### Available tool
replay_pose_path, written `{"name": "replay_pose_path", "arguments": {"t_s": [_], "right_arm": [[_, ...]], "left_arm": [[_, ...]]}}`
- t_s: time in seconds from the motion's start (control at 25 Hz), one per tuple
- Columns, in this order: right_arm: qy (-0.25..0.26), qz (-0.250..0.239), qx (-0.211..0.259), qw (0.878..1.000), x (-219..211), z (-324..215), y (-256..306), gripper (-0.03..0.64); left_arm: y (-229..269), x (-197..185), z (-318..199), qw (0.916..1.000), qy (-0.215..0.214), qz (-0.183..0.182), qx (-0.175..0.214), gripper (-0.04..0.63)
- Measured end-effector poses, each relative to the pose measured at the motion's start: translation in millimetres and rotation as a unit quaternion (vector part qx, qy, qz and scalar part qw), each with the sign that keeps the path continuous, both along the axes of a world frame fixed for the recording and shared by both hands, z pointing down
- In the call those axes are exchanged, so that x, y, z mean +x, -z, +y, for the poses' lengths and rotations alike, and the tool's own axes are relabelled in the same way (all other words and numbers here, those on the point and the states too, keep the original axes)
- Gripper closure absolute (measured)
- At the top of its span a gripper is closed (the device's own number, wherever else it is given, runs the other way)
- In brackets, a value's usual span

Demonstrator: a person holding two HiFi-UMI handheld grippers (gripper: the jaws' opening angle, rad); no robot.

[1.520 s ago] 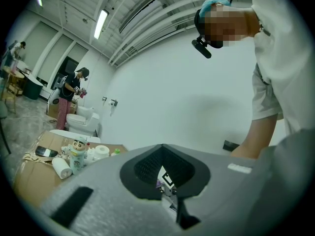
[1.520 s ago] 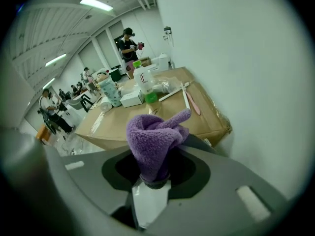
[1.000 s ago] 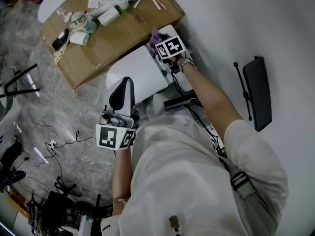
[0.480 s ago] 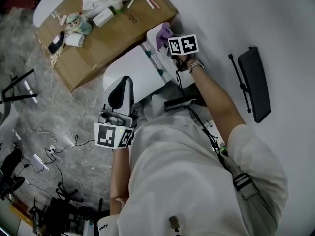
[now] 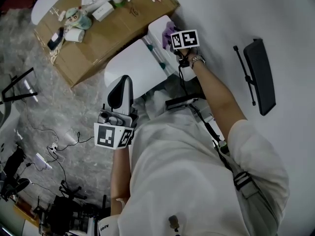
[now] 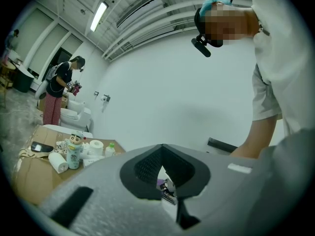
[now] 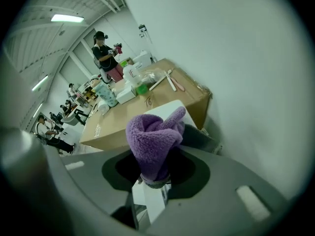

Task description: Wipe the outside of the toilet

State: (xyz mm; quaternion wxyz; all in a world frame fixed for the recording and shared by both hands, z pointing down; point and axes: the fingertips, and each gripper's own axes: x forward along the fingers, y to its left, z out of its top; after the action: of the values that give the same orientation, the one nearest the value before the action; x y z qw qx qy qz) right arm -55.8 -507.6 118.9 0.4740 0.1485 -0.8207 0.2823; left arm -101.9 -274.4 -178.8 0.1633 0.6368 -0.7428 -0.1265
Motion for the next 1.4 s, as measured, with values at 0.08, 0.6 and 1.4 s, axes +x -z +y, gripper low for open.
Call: {"name": "replay_pose_path", "arguments": {"t_s": [0.08,0.6,1.4], "right_arm": [[0.003,0.008,-0.003,1.000,-3.1,12.4,-2.1,0.483],[-0.029,0.018,-0.002,0.999,-3.1,71.8,-7.2,0.482],[-0.197,0.030,-0.004,0.980,105.9,110.1,-8.7,0.477]], "left_arm": [[0.7,-3.0,6.1,1.0000,0.000,0.001,0.001,0.591],[1.4,-21.1,50.8,0.9994,-0.034,0.005,0.004,0.591],[-5.0,-5.5,87.2,0.9860,-0.166,0.008,0.011,0.591]]}}
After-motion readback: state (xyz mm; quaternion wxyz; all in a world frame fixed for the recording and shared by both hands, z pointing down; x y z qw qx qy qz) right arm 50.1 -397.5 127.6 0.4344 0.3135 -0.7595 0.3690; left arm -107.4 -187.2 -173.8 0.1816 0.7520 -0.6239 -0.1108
